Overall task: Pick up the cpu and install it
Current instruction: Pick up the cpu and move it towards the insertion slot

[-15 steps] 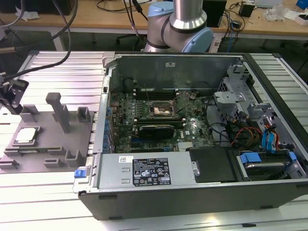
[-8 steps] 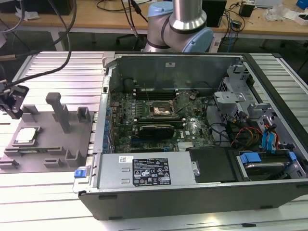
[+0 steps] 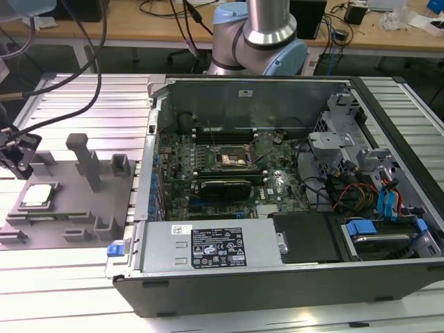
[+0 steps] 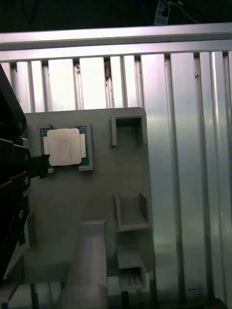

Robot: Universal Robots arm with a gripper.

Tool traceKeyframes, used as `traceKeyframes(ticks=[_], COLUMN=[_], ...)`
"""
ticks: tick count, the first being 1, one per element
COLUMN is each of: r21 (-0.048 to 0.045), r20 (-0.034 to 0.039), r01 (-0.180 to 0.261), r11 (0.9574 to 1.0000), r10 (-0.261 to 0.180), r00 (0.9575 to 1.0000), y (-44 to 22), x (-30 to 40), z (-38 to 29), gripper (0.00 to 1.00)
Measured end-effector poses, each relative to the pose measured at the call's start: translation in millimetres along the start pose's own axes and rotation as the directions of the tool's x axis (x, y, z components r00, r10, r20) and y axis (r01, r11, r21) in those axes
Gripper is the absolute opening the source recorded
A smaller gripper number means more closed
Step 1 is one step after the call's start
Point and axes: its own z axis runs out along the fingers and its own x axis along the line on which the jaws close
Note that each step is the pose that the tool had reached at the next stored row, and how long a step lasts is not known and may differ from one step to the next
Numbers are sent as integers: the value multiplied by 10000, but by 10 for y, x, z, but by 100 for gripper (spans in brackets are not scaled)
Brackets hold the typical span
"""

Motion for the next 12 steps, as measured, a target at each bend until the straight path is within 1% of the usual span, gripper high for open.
traceKeyframes(ticks=[1, 5, 7, 11, 12], r21=[0, 1, 0, 0, 0], r20=[1, -1, 1, 0, 1], r01=[-1, 0, 1, 0, -1], r11=[10000, 10000, 10000, 10000, 10000], r10=[1, 0, -1, 0, 1], r00=[10000, 10000, 10000, 10000, 10000], y=[-4, -12, -21, -33, -36], x=[20, 53, 78, 96, 98], z=[43, 121, 181, 263, 301], gripper=[11, 11, 11, 11, 11])
